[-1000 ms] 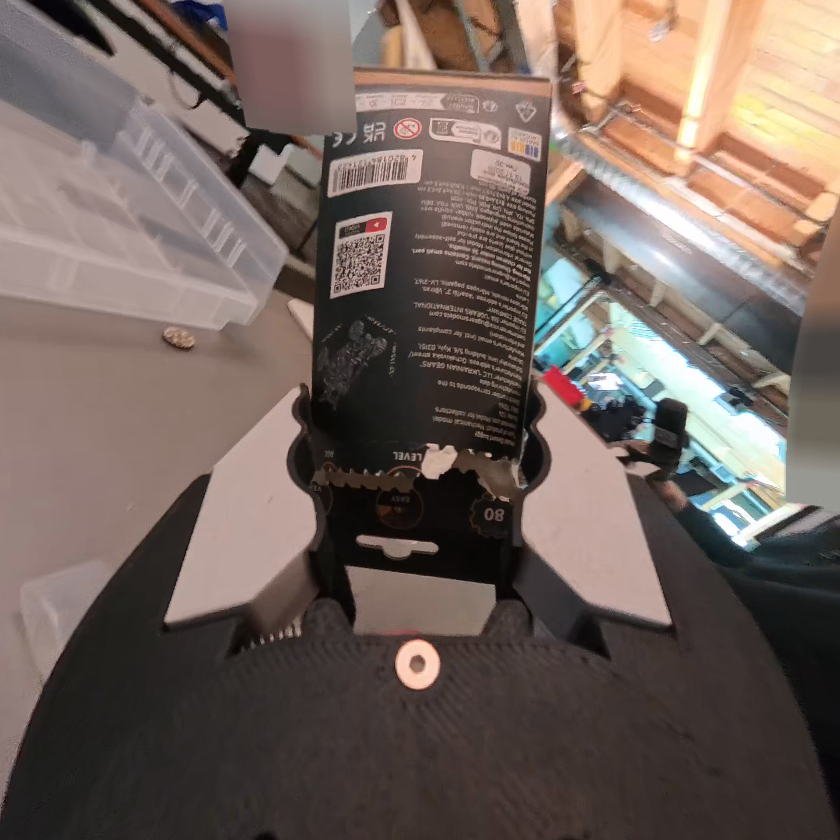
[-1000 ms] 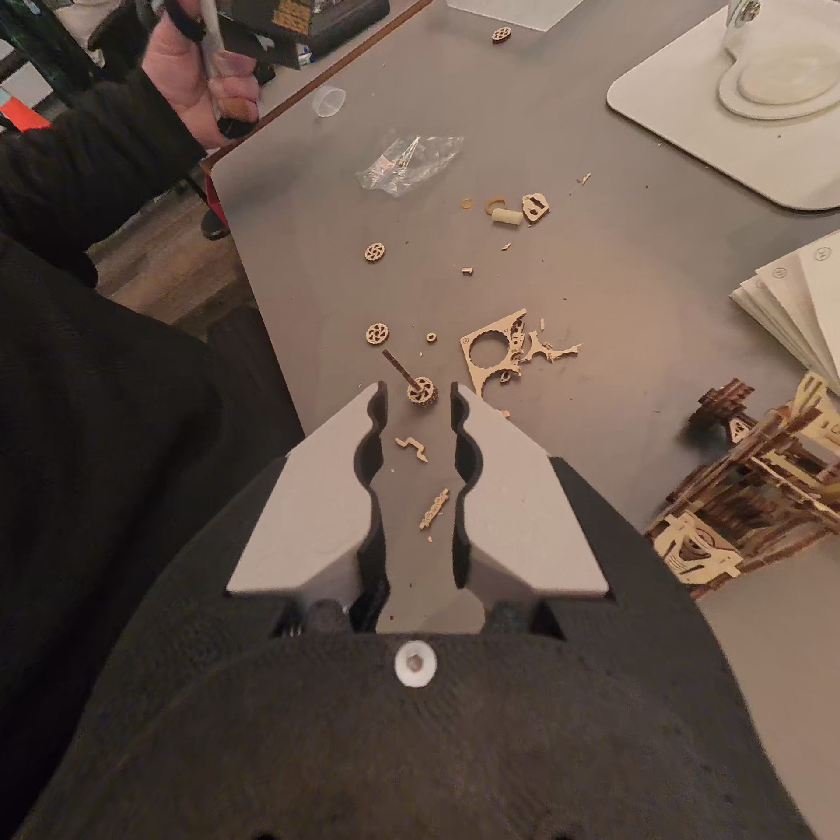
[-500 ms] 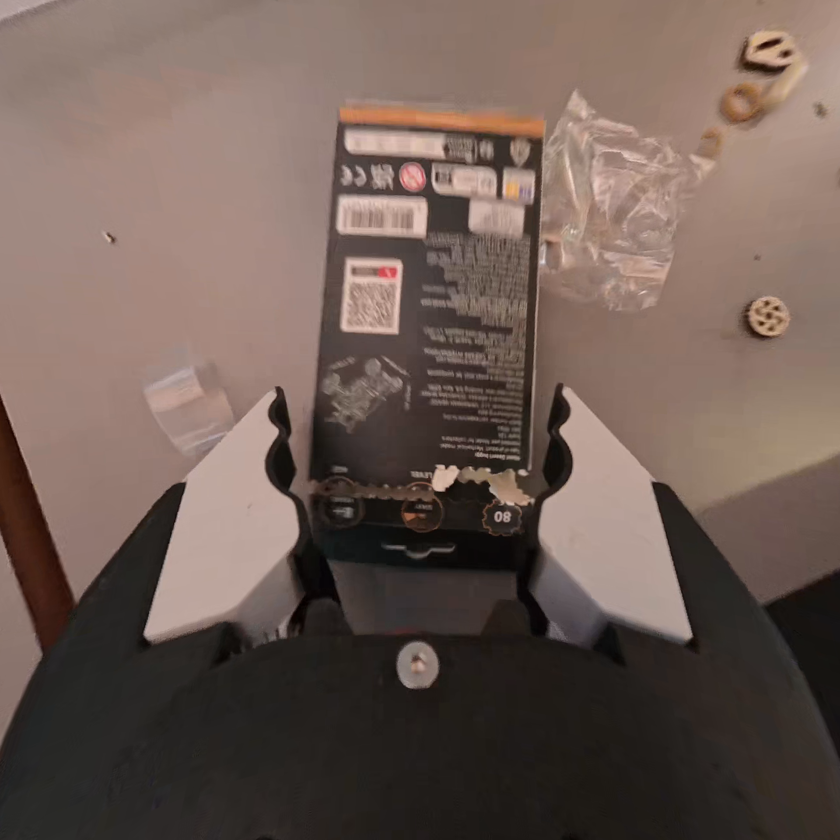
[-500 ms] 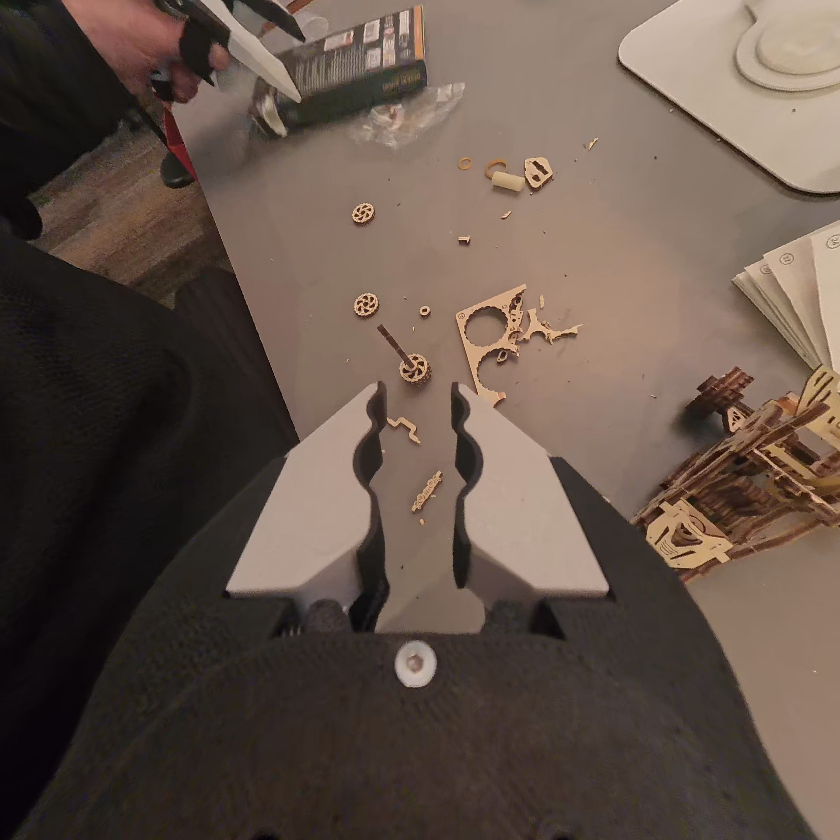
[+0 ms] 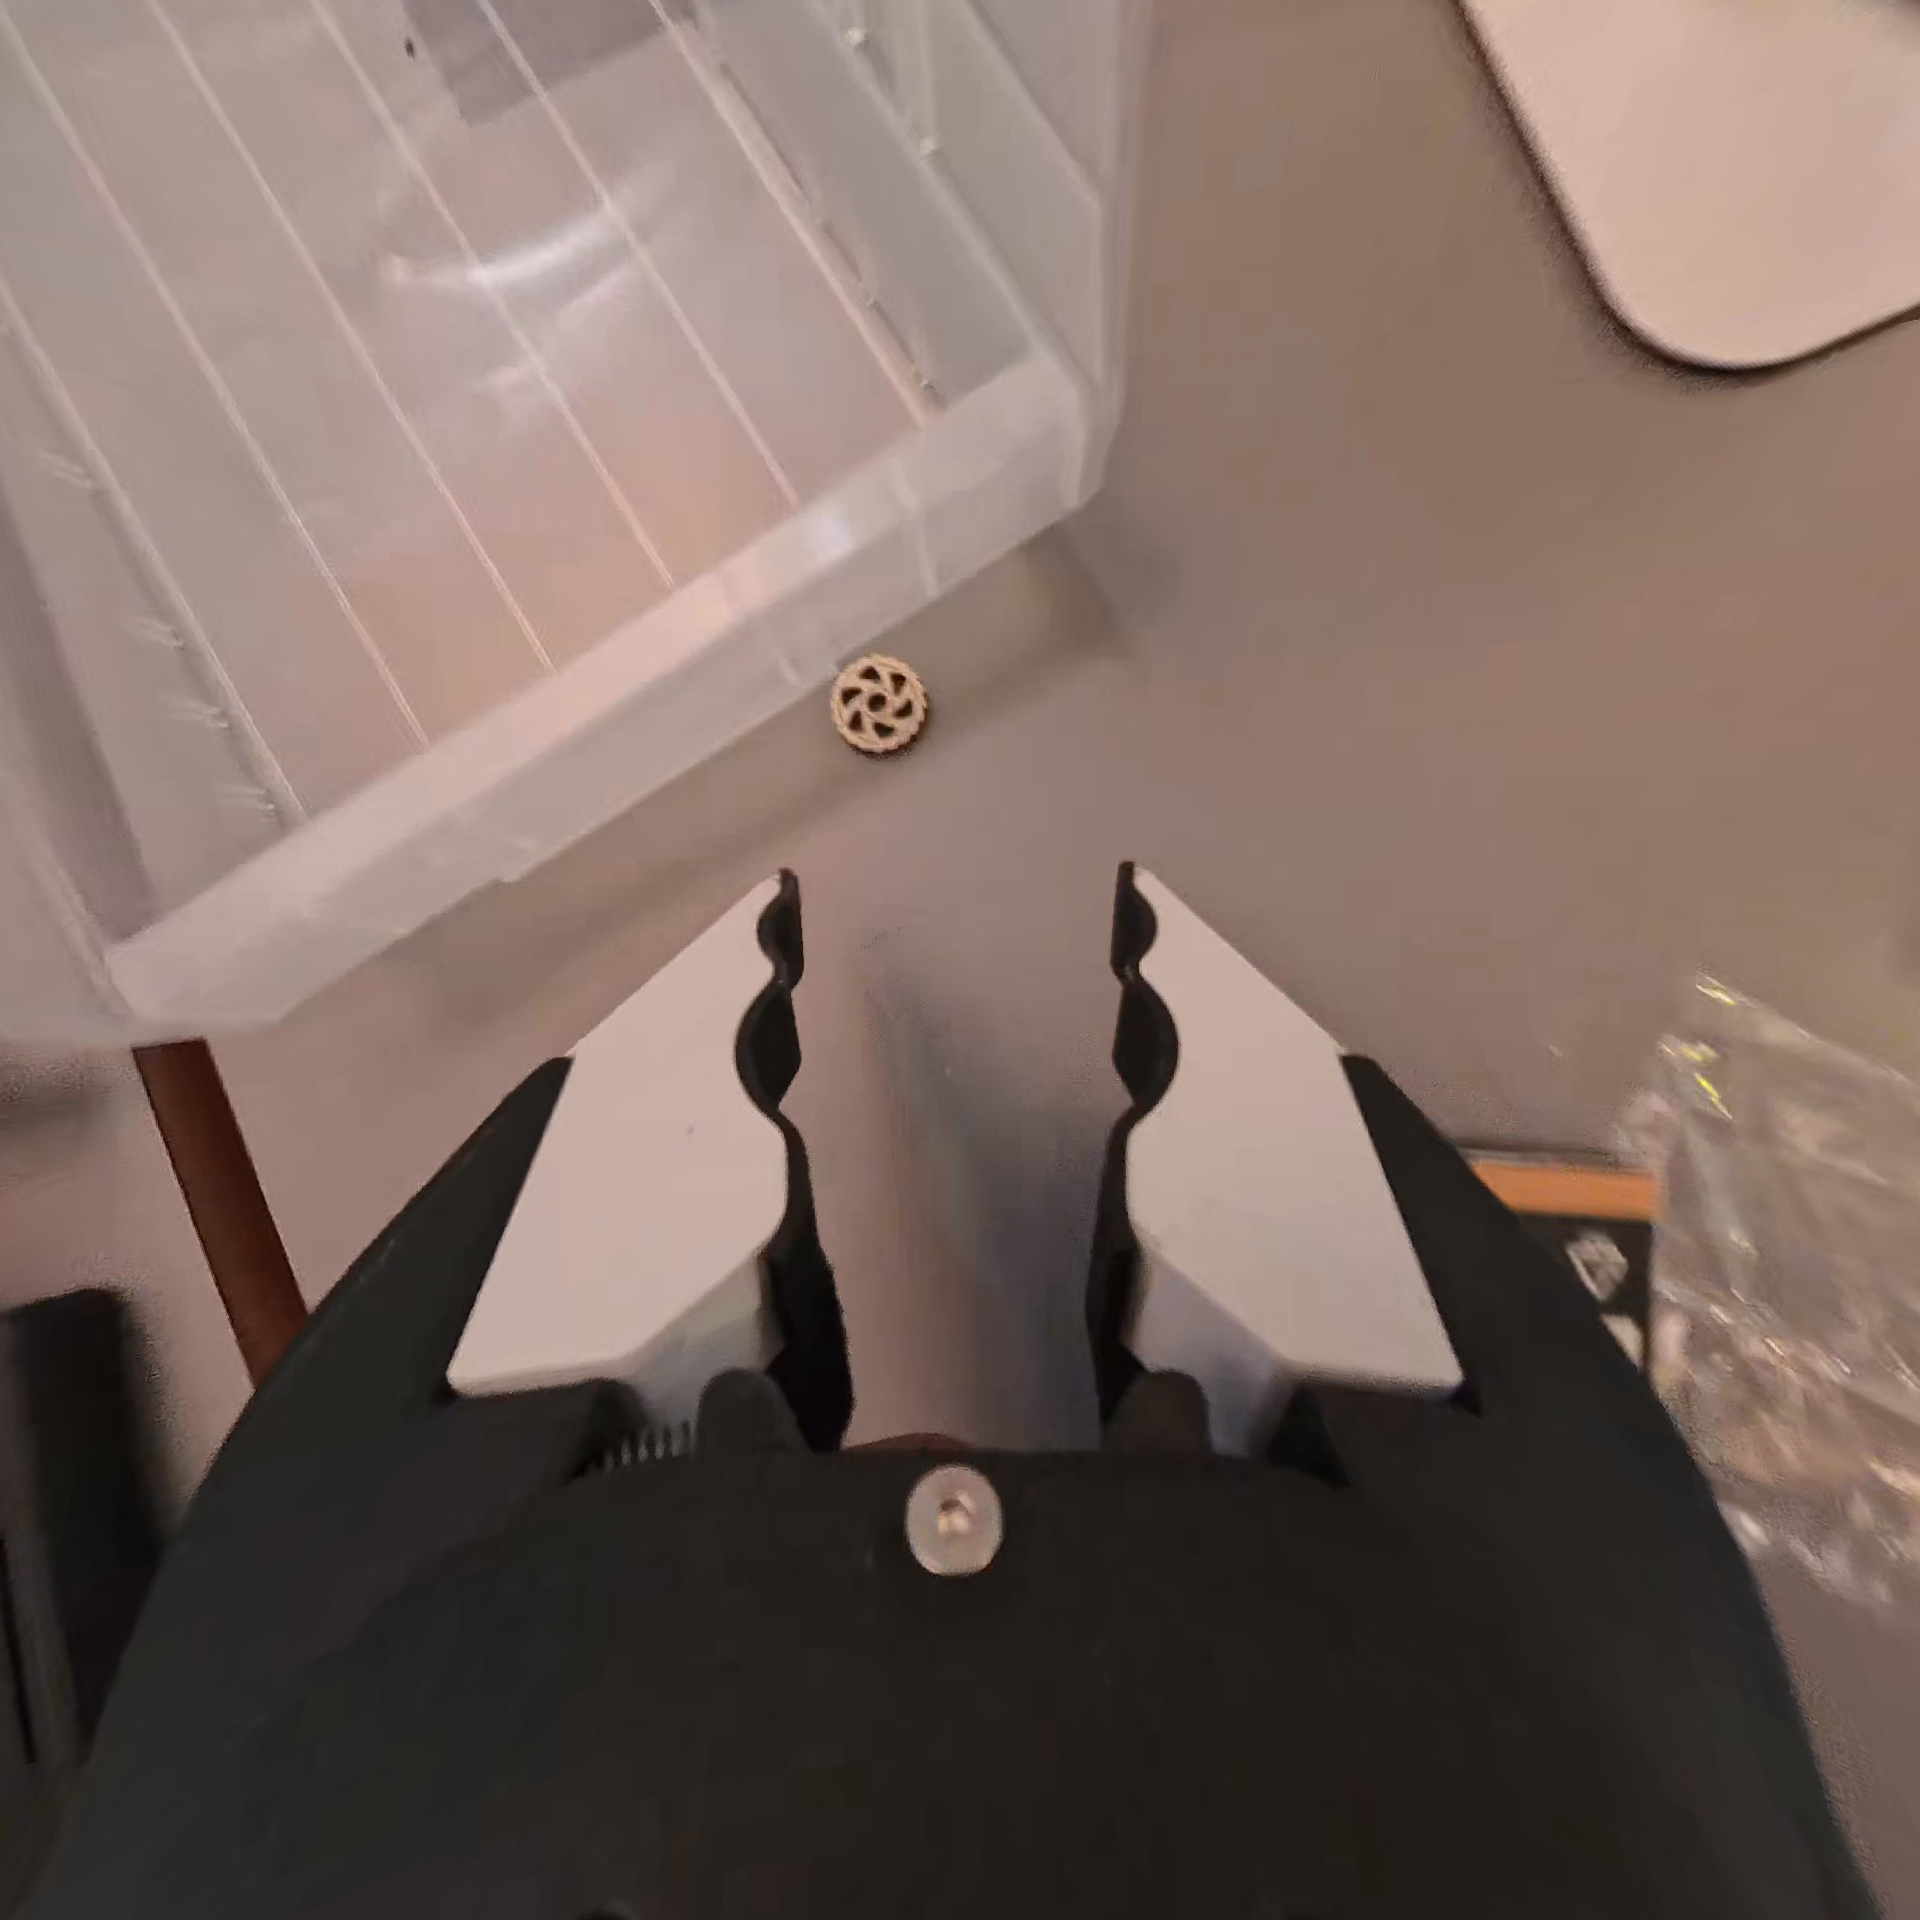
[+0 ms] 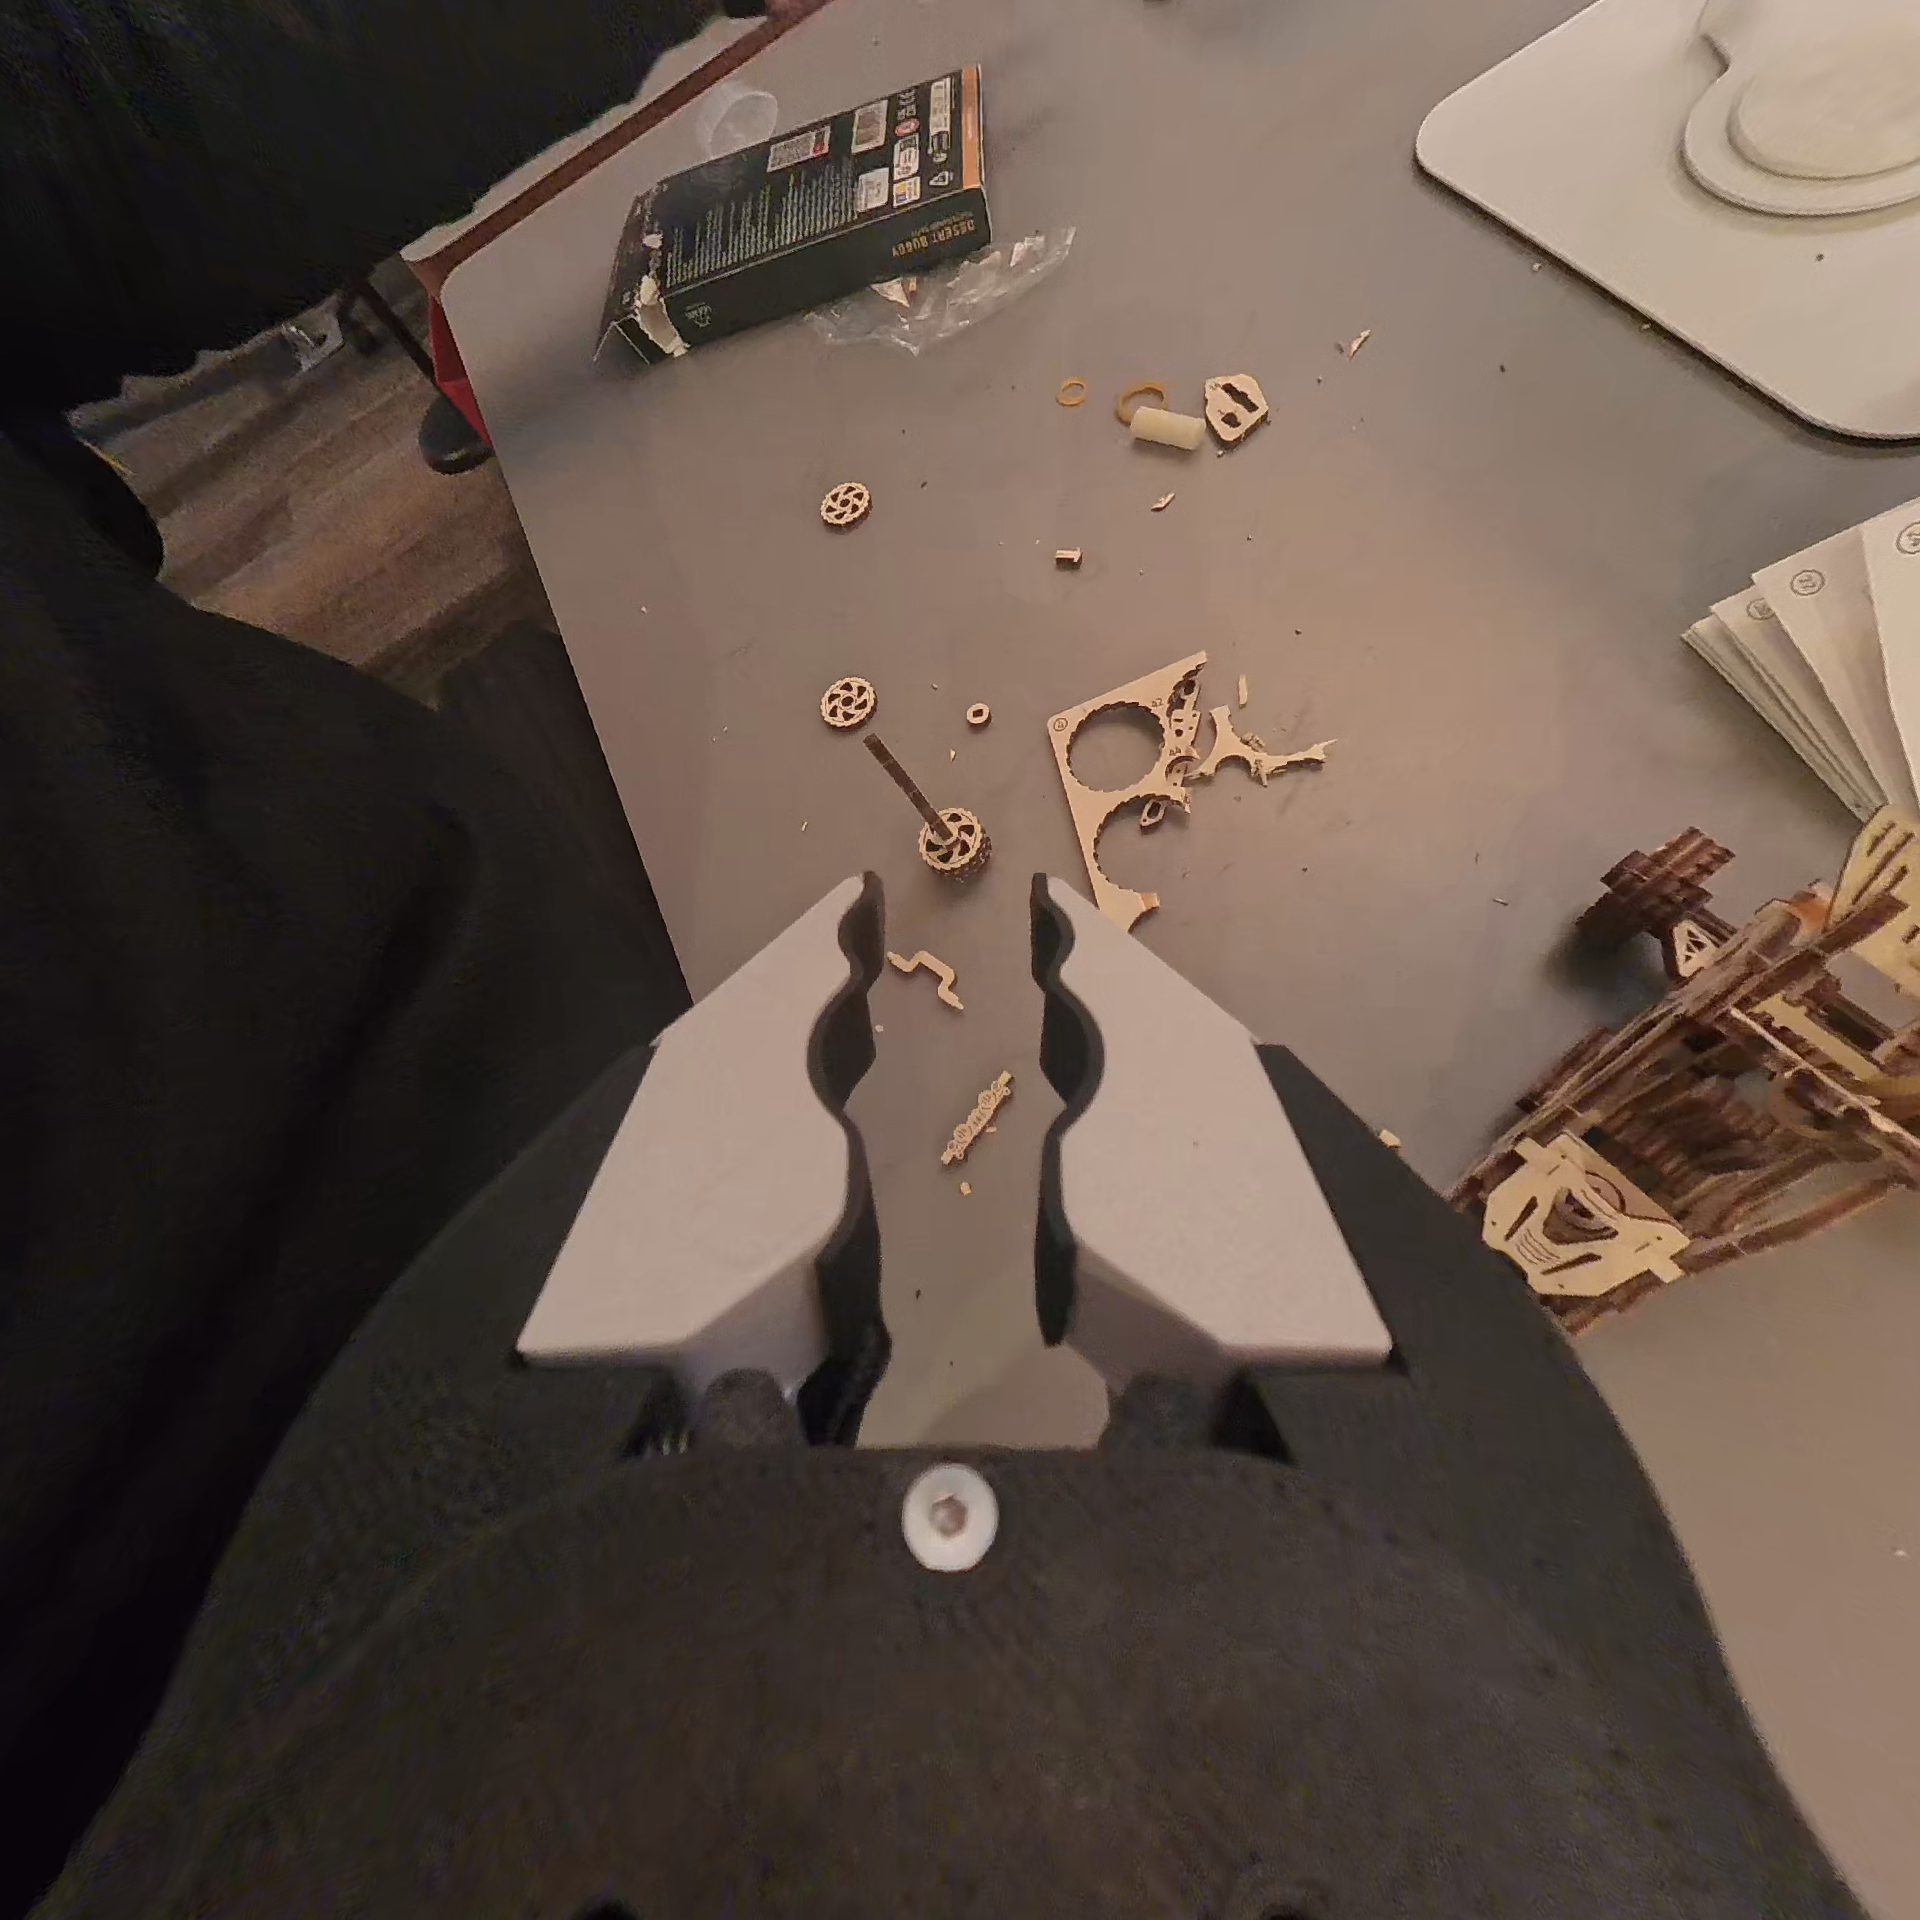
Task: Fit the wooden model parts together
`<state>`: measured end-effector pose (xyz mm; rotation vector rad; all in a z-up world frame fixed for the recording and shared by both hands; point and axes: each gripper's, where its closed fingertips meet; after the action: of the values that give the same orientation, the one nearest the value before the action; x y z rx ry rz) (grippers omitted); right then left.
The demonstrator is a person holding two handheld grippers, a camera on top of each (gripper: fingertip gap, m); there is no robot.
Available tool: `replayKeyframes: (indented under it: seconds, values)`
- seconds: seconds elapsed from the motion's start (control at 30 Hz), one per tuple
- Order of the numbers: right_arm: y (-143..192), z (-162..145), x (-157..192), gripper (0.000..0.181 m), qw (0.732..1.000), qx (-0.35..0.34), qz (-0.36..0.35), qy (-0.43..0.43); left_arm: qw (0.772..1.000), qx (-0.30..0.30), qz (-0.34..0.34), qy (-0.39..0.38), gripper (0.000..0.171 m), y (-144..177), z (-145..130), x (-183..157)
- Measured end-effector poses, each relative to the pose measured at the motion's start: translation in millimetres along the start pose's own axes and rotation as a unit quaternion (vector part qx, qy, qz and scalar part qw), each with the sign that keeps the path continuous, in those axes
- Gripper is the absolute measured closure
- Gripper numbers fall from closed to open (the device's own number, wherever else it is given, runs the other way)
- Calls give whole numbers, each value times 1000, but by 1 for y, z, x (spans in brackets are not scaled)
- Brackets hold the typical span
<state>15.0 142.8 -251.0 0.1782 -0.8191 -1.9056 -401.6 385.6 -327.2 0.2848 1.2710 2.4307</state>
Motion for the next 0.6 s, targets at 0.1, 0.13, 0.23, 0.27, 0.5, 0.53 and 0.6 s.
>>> replayKeyframes:
  seconds: [0.1,0.13,0.23,0.27,0.5,0.53,0.6]
  values:
    - [0,-1,-1,155,1000,-3,3,-4,1000,19,23,4,112,-21,7,12]
    - [0,-1,-1,155,1000,-5,6,-5,1000,17,18,9,114,-27,10,11]
    - [-1,-3,-3,155,1000,-5,13,-9,999,27,27,17,122,-39,13,17]
    - [-1,-3,-4,155,1000,-6,14,-11,999,18,30,19,128,-40,16,20]
    - [-1,-5,-9,156,999,-11,19,-23,1000,-3,15,14,155,-48,22,12]
    - [-1,-6,-10,156,1000,-10,18,-24,1000,-5,13,12,155,-48,22,11]
    - [-1,-6,-11,156,1000,-8,16,-25,1000,-6,1,9,155,-47,20,5]
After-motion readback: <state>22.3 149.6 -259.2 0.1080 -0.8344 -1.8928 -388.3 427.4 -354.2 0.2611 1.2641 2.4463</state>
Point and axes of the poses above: each gripper's, where its closed fingertips meet, y back along the fingers, z out of its top, x = y × z across the jaws, and after that the axes turned 4 degrees about -z, right-handed
